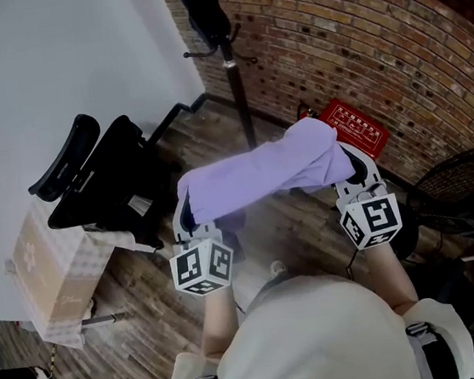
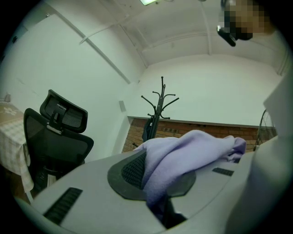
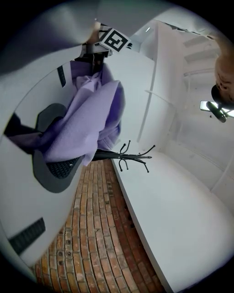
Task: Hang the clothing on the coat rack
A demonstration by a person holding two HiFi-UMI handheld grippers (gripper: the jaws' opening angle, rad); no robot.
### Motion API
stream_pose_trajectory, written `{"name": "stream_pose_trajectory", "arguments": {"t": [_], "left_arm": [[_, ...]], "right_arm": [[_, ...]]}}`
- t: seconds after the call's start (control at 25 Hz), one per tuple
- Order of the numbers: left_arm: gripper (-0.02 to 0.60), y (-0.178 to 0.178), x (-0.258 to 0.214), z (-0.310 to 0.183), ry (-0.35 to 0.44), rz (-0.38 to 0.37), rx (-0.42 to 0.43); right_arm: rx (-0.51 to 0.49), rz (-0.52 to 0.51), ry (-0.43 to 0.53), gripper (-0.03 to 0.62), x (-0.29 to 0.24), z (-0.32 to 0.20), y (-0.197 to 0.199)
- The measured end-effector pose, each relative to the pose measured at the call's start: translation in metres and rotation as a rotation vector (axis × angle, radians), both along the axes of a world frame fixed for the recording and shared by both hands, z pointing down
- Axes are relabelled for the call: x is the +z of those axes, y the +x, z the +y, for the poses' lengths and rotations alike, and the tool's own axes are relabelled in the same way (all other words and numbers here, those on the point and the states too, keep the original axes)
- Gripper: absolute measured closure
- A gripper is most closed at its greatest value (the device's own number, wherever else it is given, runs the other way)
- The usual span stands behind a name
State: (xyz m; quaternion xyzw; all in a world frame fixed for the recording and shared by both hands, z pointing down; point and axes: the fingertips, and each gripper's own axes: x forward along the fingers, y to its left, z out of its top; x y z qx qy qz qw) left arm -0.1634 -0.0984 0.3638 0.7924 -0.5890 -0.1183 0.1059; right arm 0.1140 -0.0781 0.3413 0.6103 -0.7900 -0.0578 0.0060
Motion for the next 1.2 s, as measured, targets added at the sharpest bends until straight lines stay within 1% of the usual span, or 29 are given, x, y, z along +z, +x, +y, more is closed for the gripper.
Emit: {"name": "stream_pose_trajectory", "arguments": {"t": [0.36,0.56,0.88,1.2], "left_arm": [[0.549,-0.015,-0.004,-0.065,0.021,0.001,0.035],[0.549,-0.018,-0.005,-0.093,0.028,0.008,0.057],[0.549,-0.008,-0.008,-0.129,0.029,0.009,0.076],[0.549,0.005,-0.023,-0.182,0.076,0.002,0.057]], "right_arm": [[0.027,0.005,0.031,0.559,-0.006,-0.058,-0.016],[0.040,0.019,0.050,0.559,-0.013,-0.082,-0.021],[0.048,0.029,0.068,0.559,-0.027,-0.118,-0.012],[0.024,0.026,0.130,0.559,-0.043,-0.175,0.000]]}}
